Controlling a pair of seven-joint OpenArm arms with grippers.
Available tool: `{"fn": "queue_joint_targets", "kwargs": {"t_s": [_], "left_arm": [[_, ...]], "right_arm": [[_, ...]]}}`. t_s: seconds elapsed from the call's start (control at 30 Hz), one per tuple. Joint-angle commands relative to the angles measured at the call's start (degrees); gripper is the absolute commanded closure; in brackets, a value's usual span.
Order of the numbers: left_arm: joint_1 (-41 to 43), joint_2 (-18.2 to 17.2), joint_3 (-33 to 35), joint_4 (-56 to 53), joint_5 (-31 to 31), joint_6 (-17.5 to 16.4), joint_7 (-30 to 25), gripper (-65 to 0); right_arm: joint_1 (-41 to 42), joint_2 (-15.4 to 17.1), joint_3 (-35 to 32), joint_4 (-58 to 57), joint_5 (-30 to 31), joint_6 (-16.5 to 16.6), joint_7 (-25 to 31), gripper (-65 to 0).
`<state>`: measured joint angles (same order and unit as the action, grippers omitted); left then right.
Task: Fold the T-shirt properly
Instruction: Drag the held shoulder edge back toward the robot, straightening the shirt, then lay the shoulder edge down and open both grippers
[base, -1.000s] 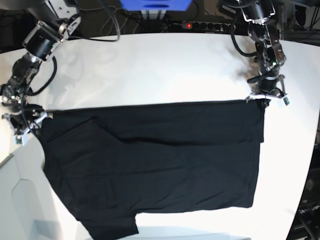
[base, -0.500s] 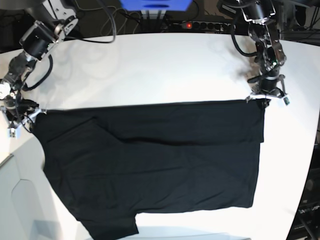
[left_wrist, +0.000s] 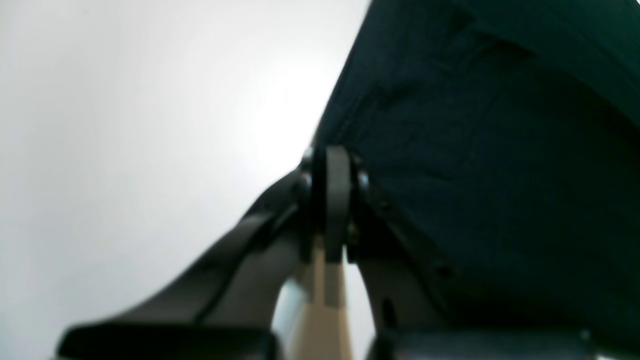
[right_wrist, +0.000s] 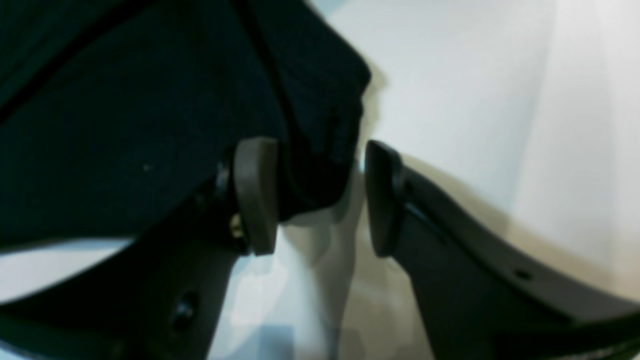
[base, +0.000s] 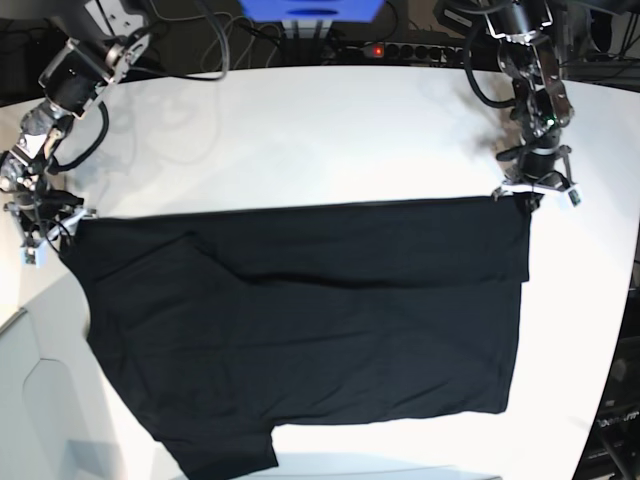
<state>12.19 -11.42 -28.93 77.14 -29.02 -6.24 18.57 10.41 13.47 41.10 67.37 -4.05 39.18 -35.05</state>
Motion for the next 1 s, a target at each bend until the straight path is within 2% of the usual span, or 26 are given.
{"fn": "queue_joint_targets", "kwargs": {"t_s": [0.0,0.07,0.1,0.17,0.23,0.27,0.43,0.7,0.8,0.9,0.97], "left_arm": [[0.3,-0.7,-0.3,0.5,0.3,0.3,0.9,0.0],[0.3,-0.7,-0.3,0.5,0.6,0.3,0.9,0.0],[0.4,-0.7,-0.3,0.5,0.6,0.3,0.9,0.0],[0.5,-0.7,-0.3,0.5,0.6,0.3,0.9,0.0],[1.0,-0.7,-0.3,0.5,0.6,0.3,0.9,0.0],[1.3,-0.7,-0.3,0.5,0.6,0.3,0.9,0.0],[2.4,-0.7,-0.3,1.1,0.2,0.3,0.9,0.0],[5.1,-0.5,-3.9,10.2,0.1,0.3,1.0,0.0],[5.4,-0.4,-5.8,14.5,0.0,0.3,4.3,0.0],[4.8,-0.1,-8.5,18.5,0.0,0.3,8.3,0.0],[4.5,-0.1,-9.1,20.5,0.0,0.3,9.5,0.0]], "right_arm": [[0.5,0.5,0.0,0.5,0.1,0.8,-0.2,-28.2],[0.4,0.6,0.0,0.5,0.1,0.8,-0.2,-25.9],[-0.3,0.6,0.0,0.5,0.1,0.8,-0.2,-22.7],[-0.7,0.6,-0.1,0.5,0.1,0.8,-0.2,-13.6],[-1.1,0.6,-0.1,0.5,0.1,0.8,-0.2,-1.4],[-1.1,0.6,-0.1,0.5,0.0,0.8,-0.2,0.0],[-2.8,1.0,0.0,1.9,0.1,0.8,-0.3,0.0],[-6.8,-0.3,0.3,16.6,0.1,0.8,-0.8,0.0],[-7.2,-0.9,0.3,21.9,0.1,0.8,-0.9,0.0],[-7.1,-1.7,0.2,25.8,0.4,0.8,-3.2,0.0],[-6.2,-1.7,0.0,27.3,2.6,0.8,-3.9,0.0]]}}
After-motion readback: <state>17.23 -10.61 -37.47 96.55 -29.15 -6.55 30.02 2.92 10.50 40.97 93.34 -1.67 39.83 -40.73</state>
